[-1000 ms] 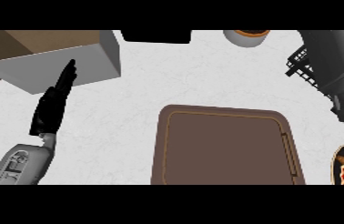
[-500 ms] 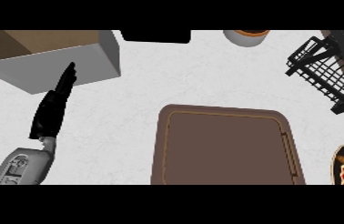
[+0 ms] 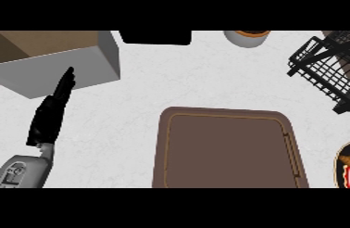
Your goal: Pick the can from the tray and place it in the tiered basket
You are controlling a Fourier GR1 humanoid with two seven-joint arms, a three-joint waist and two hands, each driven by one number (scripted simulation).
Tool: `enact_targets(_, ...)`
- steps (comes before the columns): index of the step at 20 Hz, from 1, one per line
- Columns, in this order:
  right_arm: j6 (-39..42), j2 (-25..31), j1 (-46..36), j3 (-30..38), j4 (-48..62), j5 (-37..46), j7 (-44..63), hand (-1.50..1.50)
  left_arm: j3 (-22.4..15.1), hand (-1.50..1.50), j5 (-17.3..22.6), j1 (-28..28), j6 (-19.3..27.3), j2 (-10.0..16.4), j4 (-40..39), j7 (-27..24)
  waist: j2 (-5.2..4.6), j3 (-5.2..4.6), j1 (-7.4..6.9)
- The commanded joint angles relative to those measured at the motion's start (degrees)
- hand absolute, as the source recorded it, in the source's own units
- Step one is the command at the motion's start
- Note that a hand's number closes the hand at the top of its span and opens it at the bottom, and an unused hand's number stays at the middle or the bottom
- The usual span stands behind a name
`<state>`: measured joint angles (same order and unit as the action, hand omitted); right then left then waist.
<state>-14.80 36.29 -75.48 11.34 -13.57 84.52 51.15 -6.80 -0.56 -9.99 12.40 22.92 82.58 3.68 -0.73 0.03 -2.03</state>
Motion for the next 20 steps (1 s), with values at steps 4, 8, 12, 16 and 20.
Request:
enact_targets(4,0.6,2.8,1.8,4.2,1.0,-5.0,-8.1,1.5,1.3,0.0,-0.5,-0.6,-0.8,-0.3,0.3,0.2,-0.02,0.03,0.11)
enact_targets(8,-2.0,2.8,5.5,7.3,0.4,-8.9,-11.9,1.5,1.1,0.0,-1.4,-1.7,0.2,-2.1,-1.7,-0.3,0.07,0.03,0.87)
enact_targets(12,-3.0,2.5,6.8,13.1,1.3,-14.7,-11.1,1.5,1.1,0.0,-1.6,0.3,-0.4,-1.2,0.5,0.3,0.1,0.11,0.4)
enact_targets(16,-4.1,0.8,8.7,14.8,1.4,-17.0,-10.1,-1.5,3.1,0.0,-0.6,0.2,-2.8,0.4,-1.2,-1.9,0.16,0.03,0.38)
enact_targets(20,-12.0,1.0,12.3,17.5,-2.2,-20.4,-14.9,-1.5,2.0,0.0,-2.6,-0.4,-0.5,-2.5,-2.8,-2.2,0.18,0.04,1.0)
